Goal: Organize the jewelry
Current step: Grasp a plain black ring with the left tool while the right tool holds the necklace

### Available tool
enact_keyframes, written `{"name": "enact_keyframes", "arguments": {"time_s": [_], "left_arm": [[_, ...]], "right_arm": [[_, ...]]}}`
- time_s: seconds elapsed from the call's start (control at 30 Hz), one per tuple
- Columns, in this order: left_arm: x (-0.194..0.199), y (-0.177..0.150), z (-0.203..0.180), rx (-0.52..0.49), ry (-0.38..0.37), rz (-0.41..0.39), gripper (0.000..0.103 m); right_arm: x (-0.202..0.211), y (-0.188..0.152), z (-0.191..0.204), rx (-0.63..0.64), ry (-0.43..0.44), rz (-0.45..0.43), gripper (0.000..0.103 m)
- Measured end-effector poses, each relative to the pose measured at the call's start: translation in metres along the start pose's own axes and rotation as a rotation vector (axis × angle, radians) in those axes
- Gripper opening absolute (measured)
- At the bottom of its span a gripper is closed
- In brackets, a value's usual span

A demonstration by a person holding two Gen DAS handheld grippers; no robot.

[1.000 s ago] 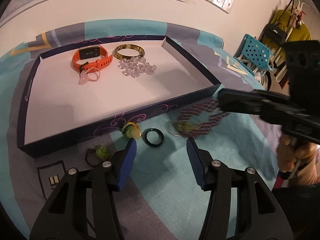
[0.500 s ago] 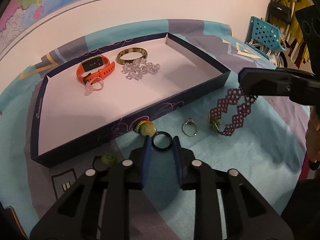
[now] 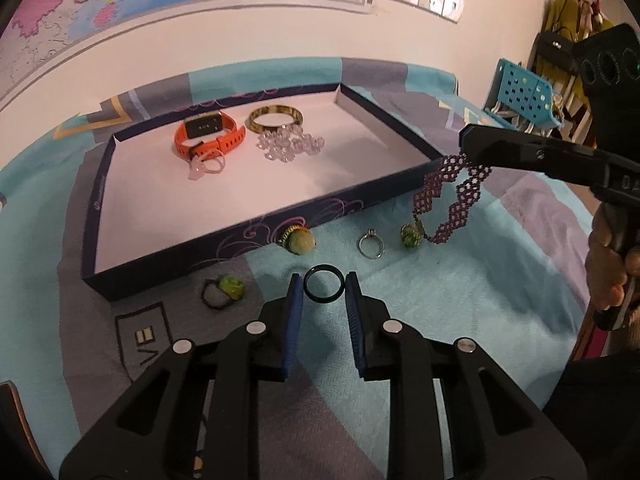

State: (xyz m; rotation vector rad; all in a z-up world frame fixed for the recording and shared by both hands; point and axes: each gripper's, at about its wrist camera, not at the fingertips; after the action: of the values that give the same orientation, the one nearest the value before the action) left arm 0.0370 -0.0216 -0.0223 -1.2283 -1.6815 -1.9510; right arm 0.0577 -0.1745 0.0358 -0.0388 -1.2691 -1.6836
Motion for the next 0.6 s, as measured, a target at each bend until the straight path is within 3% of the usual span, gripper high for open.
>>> {"name": "enact_keyframes", "arguments": {"time_s": [0.6], "left_arm": [[0.023, 0.017, 0.014, 0.004, 0.033, -0.070, 0.022]], "right_arm": [[-0.004, 0.032, 0.006, 0.038, -0.004, -0.043, 0.005]]}}
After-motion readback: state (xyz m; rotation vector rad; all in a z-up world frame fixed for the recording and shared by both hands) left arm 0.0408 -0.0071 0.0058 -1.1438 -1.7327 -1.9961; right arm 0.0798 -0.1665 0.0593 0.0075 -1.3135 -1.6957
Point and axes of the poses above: each gripper's, at about its wrist camera, not at the fingertips, and x roughly against the way its jaws point, z to its left, y to its top, and after that the axes turned 5 degrees about -x, right-handed
